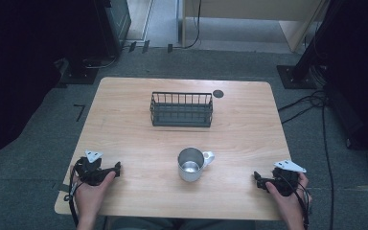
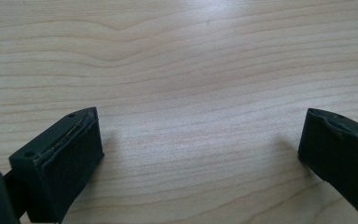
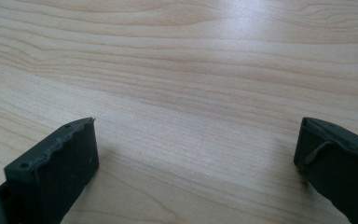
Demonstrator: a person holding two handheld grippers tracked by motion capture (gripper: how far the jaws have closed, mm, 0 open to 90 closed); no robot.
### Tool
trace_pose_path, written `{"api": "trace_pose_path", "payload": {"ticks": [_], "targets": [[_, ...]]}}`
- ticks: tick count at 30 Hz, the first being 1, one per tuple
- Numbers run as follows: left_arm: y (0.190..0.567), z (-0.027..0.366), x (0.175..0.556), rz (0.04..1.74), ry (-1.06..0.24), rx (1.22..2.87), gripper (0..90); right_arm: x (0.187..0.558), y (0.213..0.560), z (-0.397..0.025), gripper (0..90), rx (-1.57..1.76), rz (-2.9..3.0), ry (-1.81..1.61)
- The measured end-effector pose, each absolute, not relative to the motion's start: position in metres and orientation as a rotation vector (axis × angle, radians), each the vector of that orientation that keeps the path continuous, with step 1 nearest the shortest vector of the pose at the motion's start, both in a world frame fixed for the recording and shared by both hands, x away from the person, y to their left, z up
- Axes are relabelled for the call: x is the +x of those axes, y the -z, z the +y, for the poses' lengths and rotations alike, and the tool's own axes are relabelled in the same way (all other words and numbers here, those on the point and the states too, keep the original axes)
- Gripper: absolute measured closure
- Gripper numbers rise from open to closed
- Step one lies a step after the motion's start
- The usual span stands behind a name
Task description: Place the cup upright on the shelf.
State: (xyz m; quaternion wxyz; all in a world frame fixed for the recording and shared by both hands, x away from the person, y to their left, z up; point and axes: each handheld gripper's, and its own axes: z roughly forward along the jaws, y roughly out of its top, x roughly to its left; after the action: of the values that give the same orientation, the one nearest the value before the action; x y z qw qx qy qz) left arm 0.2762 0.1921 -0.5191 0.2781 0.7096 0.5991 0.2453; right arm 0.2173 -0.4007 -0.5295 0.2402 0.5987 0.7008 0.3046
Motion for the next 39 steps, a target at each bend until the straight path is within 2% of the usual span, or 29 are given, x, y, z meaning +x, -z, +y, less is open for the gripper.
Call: {"api": "trace_pose_path", "payload": {"ticks": [6, 24, 39], "targets": [[0.515, 0.186, 0.274, 1.625, -0.602, 1.914, 0.0, 0.217, 0.529, -0.401, 0.0, 1.639, 1.918, -0.834], [0.463, 0.122, 0.259, 1.267, -0.546, 1.928, 0.0, 0.218, 0.529, -0.402, 0.0, 1.639, 1.917, -0.829], [0.448, 0.082, 0.253, 1.116, -0.488, 1.974, 0.0, 0.218, 0.529, -0.402, 0.0, 1.639, 1.916, -0.830]]}}
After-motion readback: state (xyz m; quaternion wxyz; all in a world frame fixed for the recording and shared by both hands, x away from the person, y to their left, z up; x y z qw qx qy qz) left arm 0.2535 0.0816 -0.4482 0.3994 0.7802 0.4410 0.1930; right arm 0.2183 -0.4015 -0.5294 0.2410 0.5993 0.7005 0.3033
